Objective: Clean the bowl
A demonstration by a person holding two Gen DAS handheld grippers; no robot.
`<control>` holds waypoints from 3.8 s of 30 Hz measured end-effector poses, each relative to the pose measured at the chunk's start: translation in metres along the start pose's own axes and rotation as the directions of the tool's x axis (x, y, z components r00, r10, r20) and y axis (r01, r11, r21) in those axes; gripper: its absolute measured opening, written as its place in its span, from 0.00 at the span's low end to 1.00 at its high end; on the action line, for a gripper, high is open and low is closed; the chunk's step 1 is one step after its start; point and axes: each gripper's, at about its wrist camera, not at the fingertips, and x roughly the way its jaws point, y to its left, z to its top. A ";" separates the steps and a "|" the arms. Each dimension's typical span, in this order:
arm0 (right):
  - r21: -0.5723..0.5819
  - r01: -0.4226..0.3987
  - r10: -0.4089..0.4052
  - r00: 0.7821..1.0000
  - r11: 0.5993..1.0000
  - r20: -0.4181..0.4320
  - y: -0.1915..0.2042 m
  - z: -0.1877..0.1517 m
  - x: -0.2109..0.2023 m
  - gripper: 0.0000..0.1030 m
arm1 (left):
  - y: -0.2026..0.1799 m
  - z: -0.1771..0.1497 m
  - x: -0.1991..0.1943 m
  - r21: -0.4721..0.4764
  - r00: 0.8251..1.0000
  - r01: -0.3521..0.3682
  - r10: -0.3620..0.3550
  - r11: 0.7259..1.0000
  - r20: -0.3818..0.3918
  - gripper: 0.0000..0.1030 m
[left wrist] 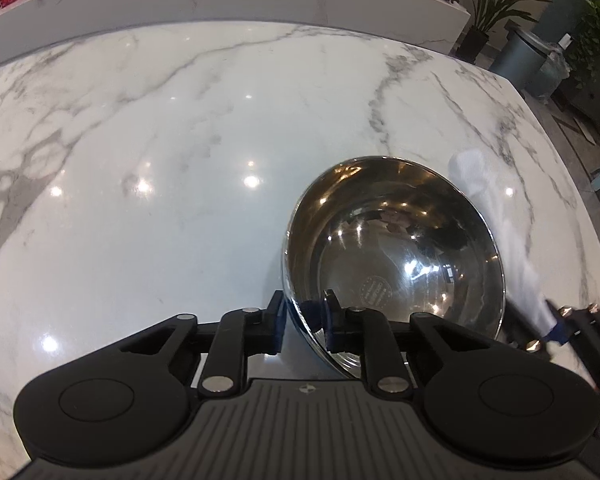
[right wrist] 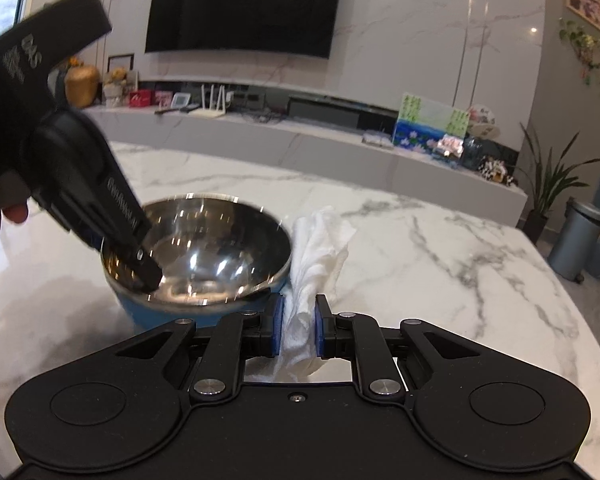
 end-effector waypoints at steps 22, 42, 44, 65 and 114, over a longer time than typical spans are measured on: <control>-0.003 0.019 -0.019 1.000 1.000 -0.002 0.001 -0.006 -0.003 0.13 | 0.006 -0.001 0.002 -0.051 0.999 0.030 -0.030 0.998 -0.015 0.18; -0.053 -0.046 0.045 0.999 0.998 -0.020 0.010 -0.007 0.000 0.13 | 0.006 0.007 0.000 -0.013 0.999 -0.028 0.028 1.000 0.018 0.14; -0.066 -0.053 0.051 0.998 0.996 -0.036 0.013 -0.009 0.001 0.13 | 0.006 0.006 0.000 -0.013 0.999 -0.030 0.030 0.999 0.021 0.14; -0.063 -0.059 0.056 0.997 0.996 -0.049 0.023 -0.039 0.018 0.13 | -0.002 -0.010 -0.002 -0.013 1.000 -0.014 0.014 1.000 0.017 0.27; 0.146 -0.026 0.043 0.992 0.989 -0.119 -0.052 0.042 0.040 0.13 | -0.005 -0.016 0.000 0.005 0.998 0.008 -0.008 1.000 0.059 0.24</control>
